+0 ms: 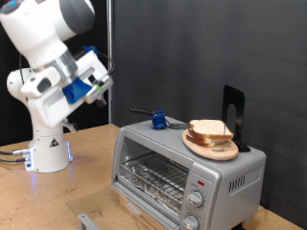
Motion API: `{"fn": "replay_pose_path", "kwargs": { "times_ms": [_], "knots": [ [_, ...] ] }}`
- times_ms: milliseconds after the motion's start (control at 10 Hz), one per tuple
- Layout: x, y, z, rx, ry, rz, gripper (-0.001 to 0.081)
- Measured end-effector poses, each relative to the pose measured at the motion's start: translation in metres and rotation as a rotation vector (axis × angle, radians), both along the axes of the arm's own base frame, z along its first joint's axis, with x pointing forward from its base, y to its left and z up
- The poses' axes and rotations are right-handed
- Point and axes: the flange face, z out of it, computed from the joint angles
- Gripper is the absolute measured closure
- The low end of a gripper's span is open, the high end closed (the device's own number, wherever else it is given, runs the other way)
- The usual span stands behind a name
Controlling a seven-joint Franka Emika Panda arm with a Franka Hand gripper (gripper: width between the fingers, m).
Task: Make a piece of toast with the oven
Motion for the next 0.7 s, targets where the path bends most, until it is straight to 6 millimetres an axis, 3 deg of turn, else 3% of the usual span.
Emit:
{"fn": "replay_pose_path", "kwargs": {
  "times_ms": [300, 700],
  "knots": [
    [0.005, 0.01, 0.001, -0.015, -0.032, 0.053, -0.0002],
    [0.016, 0.09, 0.016, -0.102, -0.074, 0.244, -0.0002]
  ]
}}
